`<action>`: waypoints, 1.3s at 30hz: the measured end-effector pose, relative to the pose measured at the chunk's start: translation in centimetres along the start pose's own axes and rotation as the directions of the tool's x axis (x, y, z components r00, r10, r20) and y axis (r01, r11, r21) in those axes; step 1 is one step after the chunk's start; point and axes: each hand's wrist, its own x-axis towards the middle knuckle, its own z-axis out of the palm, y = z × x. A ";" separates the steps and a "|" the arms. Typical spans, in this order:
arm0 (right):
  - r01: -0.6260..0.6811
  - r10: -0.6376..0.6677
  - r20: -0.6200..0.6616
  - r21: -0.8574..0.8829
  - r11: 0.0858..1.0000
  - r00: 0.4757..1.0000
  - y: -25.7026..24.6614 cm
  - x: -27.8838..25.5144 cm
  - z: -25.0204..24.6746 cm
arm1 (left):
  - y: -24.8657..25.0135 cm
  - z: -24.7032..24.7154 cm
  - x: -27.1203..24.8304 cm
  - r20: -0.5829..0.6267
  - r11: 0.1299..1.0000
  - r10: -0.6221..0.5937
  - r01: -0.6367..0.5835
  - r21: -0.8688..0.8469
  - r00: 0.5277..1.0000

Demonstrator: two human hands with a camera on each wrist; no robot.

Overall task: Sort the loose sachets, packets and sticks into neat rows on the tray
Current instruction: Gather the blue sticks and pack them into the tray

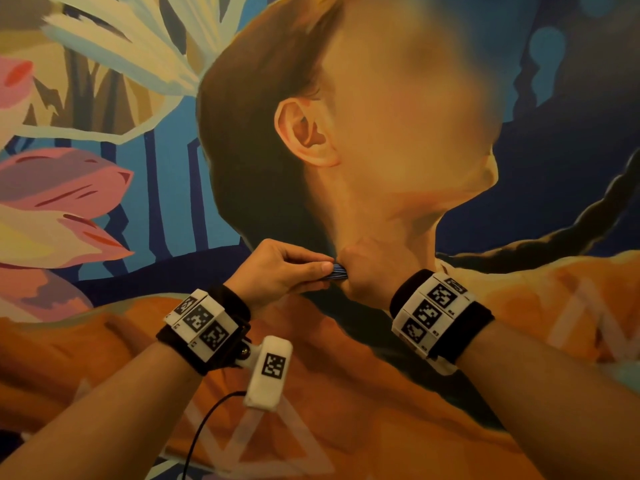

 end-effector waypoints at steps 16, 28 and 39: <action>0.011 0.127 -0.094 0.842 0.540 0.987 3.2 0.0 0.6 | 0.0 -1.2 -0.1 -0.088 0.996 0.024 -0.031 -0.086 0.996; 0.014 0.390 0.007 0.999 -0.051 0.921 -0.8 2.0 1.9 | 0.3 -0.6 0.5 -0.087 0.998 0.018 -0.023 -0.057 0.996; -0.166 -0.144 0.312 0.780 0.603 0.939 -0.1 1.1 0.3 | 0.5 -1.3 0.1 -0.037 0.980 0.081 -0.073 0.187 0.996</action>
